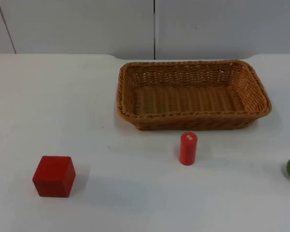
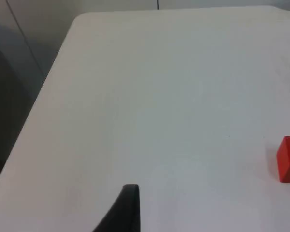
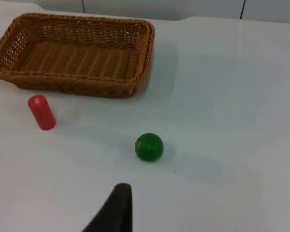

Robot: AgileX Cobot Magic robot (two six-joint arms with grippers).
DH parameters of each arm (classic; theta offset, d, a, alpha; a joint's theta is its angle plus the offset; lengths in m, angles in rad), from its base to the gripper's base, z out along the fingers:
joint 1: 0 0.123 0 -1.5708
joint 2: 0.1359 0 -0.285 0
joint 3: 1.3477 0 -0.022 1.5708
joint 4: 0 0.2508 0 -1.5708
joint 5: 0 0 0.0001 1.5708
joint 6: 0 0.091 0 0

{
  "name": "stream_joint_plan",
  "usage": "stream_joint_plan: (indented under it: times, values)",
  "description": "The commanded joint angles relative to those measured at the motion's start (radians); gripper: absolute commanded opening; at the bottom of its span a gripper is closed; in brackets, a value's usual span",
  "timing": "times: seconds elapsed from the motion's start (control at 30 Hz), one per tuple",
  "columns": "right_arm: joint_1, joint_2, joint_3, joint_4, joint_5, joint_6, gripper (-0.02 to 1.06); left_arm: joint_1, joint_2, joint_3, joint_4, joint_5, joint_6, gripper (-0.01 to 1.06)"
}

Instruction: Pick up the basket with the left hand and place the object to the left of the red cylinder into the basket with the right hand.

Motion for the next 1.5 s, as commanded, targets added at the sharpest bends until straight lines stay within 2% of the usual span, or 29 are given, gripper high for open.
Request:
stream_joint_plan:
  times: [0.0,0.17,0.27,0.57,0.77,1.17,1.47]
  values:
    - [-0.006,-0.002,-0.01,-0.004,-0.021,-0.004,1.05,-0.006,-0.004,0.004,-0.02,-0.004,-0.004,1.05]
    - [-0.006,0.076,-0.095,-0.004,-0.058,-0.004,1.05,-0.006,0.042,-0.035,-0.063,-0.002,-0.004,1.05]
    - [-0.006,0.219,-0.186,-0.004,-0.089,-0.004,1.05,-0.006,0.171,-0.093,-0.089,-0.022,-0.004,1.05]
    - [-0.006,0.517,-0.313,-0.004,-0.169,0.0,1.05,-0.006,0.479,-0.216,-0.126,-0.1,-0.004,1.05]
    - [-0.006,0.702,-0.323,-0.004,-0.246,0.0,1.05,-0.006,0.667,-0.264,-0.156,-0.144,-0.002,1.05]
    - [-0.006,0.937,-0.323,-0.004,-0.242,0.0,1.05,-0.006,0.775,-0.266,-0.187,-0.169,0.018,1.05]
    - [-0.006,0.97,-0.323,-0.004,-0.248,0.0,1.05,-0.006,0.819,-0.266,-0.243,-0.188,0.049,1.05]
